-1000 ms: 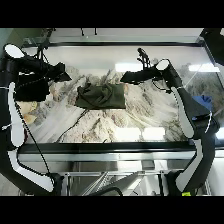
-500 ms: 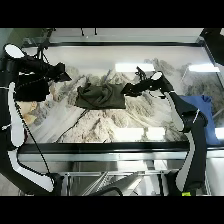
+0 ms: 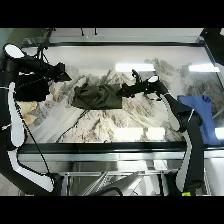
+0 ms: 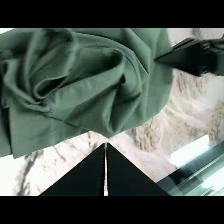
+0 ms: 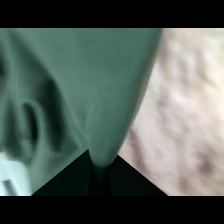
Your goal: Fold the shirts.
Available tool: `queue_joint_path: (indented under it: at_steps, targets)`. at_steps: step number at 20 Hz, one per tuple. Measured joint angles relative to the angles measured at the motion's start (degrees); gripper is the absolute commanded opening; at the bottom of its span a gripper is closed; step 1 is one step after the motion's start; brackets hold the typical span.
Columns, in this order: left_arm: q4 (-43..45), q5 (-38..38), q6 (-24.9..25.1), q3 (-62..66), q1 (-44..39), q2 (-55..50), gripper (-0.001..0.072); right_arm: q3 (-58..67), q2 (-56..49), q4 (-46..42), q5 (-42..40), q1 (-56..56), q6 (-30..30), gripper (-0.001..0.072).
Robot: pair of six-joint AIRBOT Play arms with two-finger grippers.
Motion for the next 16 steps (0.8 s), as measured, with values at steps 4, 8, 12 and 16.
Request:
queue_joint_path:
  at_steps: [4, 8, 12, 16]
  targets:
    - [0.0, -0.3, -0.1, 0.0, 0.0, 0.0, 0.0013, 0.0, 1.2, 6.0, 1.2, -0.3, -3.5, 0.0023]
    - [0.0, -1.6, -0.1, 0.0, 0.0, 0.0, 0.0013, 0.0, 4.5, 7.1, 1.6, -3.0, -4.6, 0.0022]
    - [0.0, -2.2, -0.1, 0.0, 0.0, 0.0, 0.0013, 0.0, 10.9, 7.5, 1.7, -8.4, -4.4, 0.0022]
    - [0.0, -2.3, 0.0, 0.0, 0.0, 0.0, 0.0013, 0.1, 19.8, 12.0, -1.0, -17.4, -3.4, 0.0022]
